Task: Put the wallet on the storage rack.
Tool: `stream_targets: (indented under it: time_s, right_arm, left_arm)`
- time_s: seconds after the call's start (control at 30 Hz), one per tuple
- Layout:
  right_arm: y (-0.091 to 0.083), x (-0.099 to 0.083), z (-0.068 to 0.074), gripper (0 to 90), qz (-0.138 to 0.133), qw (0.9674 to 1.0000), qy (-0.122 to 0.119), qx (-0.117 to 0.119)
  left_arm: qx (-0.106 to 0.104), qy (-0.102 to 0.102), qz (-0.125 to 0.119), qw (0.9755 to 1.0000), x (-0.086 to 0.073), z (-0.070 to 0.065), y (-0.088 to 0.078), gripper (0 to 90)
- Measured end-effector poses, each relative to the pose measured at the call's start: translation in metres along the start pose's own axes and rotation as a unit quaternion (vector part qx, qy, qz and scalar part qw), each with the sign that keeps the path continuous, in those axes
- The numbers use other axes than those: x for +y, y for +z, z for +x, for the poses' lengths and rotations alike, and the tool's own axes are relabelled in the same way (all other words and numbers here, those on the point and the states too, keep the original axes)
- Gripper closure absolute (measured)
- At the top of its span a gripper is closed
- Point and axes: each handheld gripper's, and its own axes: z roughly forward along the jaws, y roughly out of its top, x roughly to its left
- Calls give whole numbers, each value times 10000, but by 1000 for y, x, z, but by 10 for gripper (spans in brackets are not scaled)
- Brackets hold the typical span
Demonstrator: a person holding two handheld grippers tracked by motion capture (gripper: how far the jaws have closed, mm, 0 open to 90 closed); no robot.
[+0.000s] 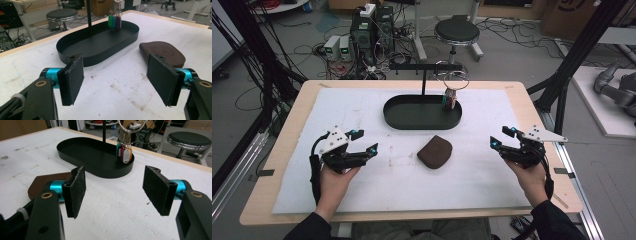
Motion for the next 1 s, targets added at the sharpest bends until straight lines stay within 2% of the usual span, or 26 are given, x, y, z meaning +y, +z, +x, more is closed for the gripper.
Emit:
stream_targets:
  time_s: [0.13, 0.2, 0.23, 0.43, 0.73, 0.77, 0.8, 0.83, 0.9, 1.0]
  right_arm:
    - [9, -1, 6, 377, -36, 9999, -8, 139]
    - [21, 1, 13, 392, 76, 9994, -122, 302]
    - [21, 1, 13, 392, 76, 9994, -122, 302]
    - [49, 8, 23, 408, 326, 9974, -211, 614]
    - [84, 25, 26, 431, 689, 9941, -101, 829]
    - [91, 27, 26, 431, 769, 9932, -66, 873]
    - [104, 29, 27, 431, 943, 9905, -47, 995]
    - [104, 29, 27, 431, 943, 9905, -47, 995]
    - [117, 29, 29, 449, 1064, 9889, -57, 1033]
    - [136, 27, 32, 472, 1301, 9847, -74, 1158]
  left_arm:
    - [-10, 27, 12, 10000, 0, -2, 0, 302]
    - [-15, 10, 0, 10000, 1, -2, 1, 301]
    - [-22, 13, 2, 10000, 1, -3, 1, 301]
    - [-20, 14, 9, 10000, 1, -4, 1, 301]
    - [-20, -24, 6, 10000, 0, -2, 0, 301]
    - [-21, -14, 11, 10000, 0, -2, 1, 301]
    - [-26, -1, 15, 10000, 0, -2, 1, 301]
    - [-27, -2, 16, 10000, 0, -3, 1, 301]
    - [-33, -11, 17, 10000, 0, -3, 1, 302]
    - [-22, -4, 22, 10000, -1, -3, 2, 301]
